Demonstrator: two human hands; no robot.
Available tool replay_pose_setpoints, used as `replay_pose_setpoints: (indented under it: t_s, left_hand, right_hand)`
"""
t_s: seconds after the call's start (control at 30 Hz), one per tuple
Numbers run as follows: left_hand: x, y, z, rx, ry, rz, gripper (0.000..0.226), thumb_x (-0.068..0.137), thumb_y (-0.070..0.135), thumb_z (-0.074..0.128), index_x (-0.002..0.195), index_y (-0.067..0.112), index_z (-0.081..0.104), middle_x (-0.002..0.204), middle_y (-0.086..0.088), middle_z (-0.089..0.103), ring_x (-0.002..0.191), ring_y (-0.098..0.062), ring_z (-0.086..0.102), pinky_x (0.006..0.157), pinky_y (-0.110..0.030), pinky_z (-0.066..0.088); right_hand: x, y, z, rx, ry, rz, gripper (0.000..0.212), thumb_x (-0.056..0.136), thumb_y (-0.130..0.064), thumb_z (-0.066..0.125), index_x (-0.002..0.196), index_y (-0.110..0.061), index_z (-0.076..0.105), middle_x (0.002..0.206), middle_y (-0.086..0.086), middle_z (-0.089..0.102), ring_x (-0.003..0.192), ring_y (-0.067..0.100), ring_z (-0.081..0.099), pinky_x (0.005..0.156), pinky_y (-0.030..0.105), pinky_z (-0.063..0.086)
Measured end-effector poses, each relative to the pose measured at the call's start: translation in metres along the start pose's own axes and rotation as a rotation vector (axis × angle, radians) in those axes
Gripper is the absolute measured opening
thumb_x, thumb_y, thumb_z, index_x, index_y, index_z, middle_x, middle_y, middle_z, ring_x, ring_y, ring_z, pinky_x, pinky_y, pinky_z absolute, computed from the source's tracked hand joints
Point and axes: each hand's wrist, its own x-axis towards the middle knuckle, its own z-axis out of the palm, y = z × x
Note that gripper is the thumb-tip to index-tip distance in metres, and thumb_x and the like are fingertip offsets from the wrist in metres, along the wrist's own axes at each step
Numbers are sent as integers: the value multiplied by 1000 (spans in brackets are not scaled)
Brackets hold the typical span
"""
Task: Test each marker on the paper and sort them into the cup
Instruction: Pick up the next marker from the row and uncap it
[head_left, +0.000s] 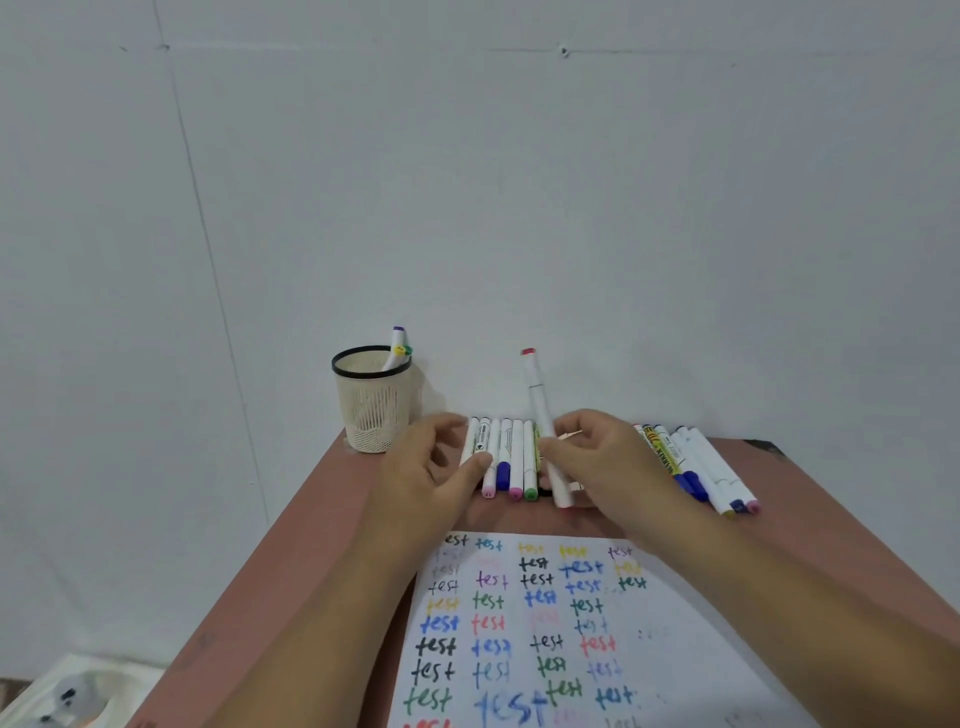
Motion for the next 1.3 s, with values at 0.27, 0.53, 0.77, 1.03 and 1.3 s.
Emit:
replay_pose_setpoints:
  t_s: [0.27, 0.53, 0.77, 1.03, 1.3]
  left_hand:
    - [0, 2, 4, 244, -39, 205, 63, 81, 41, 79, 138, 39, 52, 133, 24, 43, 124, 2, 41, 96, -7, 31]
    - [-4, 10, 17, 270, -291, 295, 19, 96, 37, 62, 114, 35, 67, 90, 19, 58, 86, -3, 51, 74, -24, 44]
    - [-12, 23, 15, 45, -421, 260, 16, 103, 34, 51, 103, 28, 66, 77, 2, 57, 69, -13, 51, 63, -30, 42]
    - [-16, 25, 19, -60, -439, 94, 37, 84, 64, 65, 118, 50, 61, 77, 13, 60, 60, -2, 50, 58, -28, 47]
    - [-18, 28, 8, 89, -637, -21, 77, 52, 86, 72, 120, 59, 48, 124, 27, 52, 118, 4, 49, 96, -34, 49]
  right_hand:
    - [-9, -11, -38, -317, -60, -78, 16, 83, -25, 87, 96, -31, 80, 73, -5, 68, 53, 12, 62, 54, 26, 51]
    - [-27, -12, -28, 17, -11, 23, 23, 74, -3, 91, 88, -12, 75, 74, 6, 74, 64, 16, 71, 68, 40, 66]
    - [-34, -5, -19, 586, 4, 26, 18, 79, 5, 80, 90, 0, 66, 72, 13, 67, 60, 18, 66, 61, 23, 60]
    - [-38, -1, -30, 589, 50, 26, 22, 83, -10, 81, 99, 1, 71, 72, 8, 63, 60, 13, 60, 58, 21, 57]
    - [-49, 14, -72, 809, 137, 104, 45, 75, -17, 77, 113, 3, 62, 102, 18, 69, 72, 16, 71, 62, 23, 61]
